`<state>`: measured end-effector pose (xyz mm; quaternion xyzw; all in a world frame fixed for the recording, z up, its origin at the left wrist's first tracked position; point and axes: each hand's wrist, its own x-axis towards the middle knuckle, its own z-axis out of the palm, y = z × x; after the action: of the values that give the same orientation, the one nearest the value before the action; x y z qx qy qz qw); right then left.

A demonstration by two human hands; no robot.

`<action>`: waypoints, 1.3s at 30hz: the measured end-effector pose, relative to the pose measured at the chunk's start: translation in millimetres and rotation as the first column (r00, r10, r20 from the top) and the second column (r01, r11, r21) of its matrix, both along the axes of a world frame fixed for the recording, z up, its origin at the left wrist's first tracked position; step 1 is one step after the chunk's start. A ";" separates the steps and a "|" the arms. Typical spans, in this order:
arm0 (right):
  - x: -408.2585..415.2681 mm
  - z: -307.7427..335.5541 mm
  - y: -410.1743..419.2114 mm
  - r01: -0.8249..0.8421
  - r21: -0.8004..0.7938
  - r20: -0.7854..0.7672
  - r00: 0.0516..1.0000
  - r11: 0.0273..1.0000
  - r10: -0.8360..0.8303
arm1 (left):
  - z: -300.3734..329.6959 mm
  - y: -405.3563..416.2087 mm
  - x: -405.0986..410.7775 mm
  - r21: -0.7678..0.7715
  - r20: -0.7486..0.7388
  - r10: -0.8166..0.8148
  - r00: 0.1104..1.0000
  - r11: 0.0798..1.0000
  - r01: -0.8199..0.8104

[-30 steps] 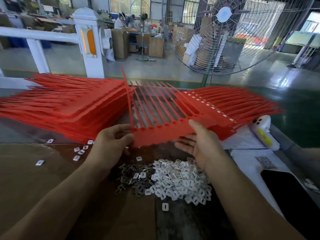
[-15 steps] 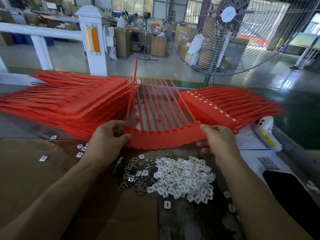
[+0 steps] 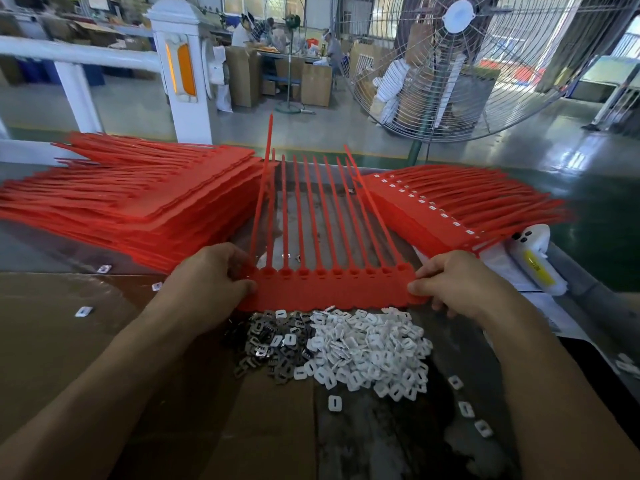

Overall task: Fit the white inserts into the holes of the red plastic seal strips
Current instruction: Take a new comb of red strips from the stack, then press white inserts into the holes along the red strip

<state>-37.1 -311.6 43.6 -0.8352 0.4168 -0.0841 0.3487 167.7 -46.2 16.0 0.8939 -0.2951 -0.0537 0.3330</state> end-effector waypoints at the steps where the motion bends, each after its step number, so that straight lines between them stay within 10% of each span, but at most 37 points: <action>1: -1.2 1.3 0.3 -0.008 0.003 -0.024 1.000 1.000 0.008 | 0.8 0.8 0.7 0.016 0.005 0.002 1.000 1.000 -0.003; 7: -3.7 6.1 4.0 -0.038 -0.054 -0.131 0.991 0.998 0.031 | 3.8 2.4 -0.9 0.054 0.021 0.028 0.999 0.998 -0.029; 11: 4.0 4.9 14.9 -0.053 -0.393 -0.059 0.998 0.918 0.033 | 3.6 0.7 -3.5 0.051 0.040 0.040 0.998 0.998 -0.041; 16: 22.1 6.8 54.6 -0.520 -0.148 0.051 0.845 0.841 0.532 | 4.0 -0.4 -5.1 0.058 0.037 0.036 0.999 0.998 -0.038; 21: 26.3 5.0 66.7 -0.689 -0.086 -0.072 0.725 0.720 0.685 | 2.7 -3.3 -10.3 0.033 0.045 0.019 0.999 0.999 -0.021; 39: 32.5 -9.3 71.5 -0.505 -0.024 0.217 0.840 0.863 0.498 | 0.6 -10.4 -22.0 -0.221 0.221 -0.079 0.972 0.967 0.129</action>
<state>-4.6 -240.1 34.3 -0.8949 0.1450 -0.0727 0.4158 145.7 -56.7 16.6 0.8323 -0.3798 0.0589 0.3994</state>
